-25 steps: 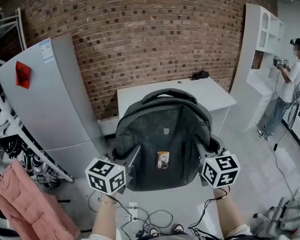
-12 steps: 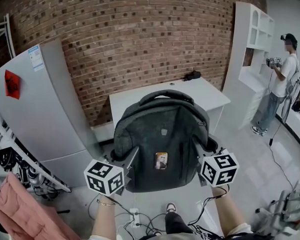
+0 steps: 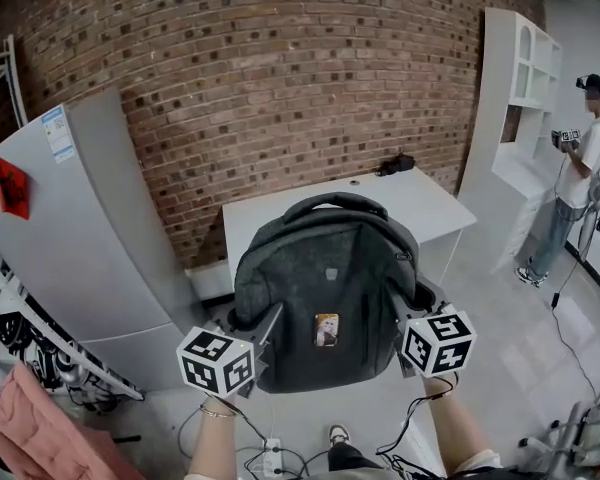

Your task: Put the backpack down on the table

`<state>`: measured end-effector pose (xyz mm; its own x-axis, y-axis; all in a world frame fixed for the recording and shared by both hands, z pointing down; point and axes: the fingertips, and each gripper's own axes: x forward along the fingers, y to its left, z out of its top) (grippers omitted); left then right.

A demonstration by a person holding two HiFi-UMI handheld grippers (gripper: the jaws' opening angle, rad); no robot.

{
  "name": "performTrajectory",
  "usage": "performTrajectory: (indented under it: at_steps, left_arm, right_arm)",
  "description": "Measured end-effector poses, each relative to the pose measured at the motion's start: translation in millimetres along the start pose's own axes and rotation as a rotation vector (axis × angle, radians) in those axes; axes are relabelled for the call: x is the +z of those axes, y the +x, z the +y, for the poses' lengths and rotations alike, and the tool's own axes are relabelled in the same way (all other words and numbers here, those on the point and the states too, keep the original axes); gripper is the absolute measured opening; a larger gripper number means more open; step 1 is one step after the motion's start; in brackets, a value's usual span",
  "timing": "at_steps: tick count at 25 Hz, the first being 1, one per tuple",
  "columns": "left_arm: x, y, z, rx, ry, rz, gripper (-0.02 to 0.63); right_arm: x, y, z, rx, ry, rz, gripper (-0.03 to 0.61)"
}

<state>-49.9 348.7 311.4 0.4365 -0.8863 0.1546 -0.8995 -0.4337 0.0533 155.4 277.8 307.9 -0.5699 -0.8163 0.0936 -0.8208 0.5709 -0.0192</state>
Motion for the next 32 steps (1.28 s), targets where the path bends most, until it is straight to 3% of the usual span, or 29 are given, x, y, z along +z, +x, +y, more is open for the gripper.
performTrajectory:
  at_steps: [16,32]
  left_arm:
    - [15,132,65,0.006,-0.025,0.015,0.114]
    - [20,202,112,0.037,-0.025,0.025,0.115]
  right_arm:
    - [7,127,-86,0.037,-0.003,0.015,0.121]
    - [6,206,-125,0.073,0.0,0.016,0.121]
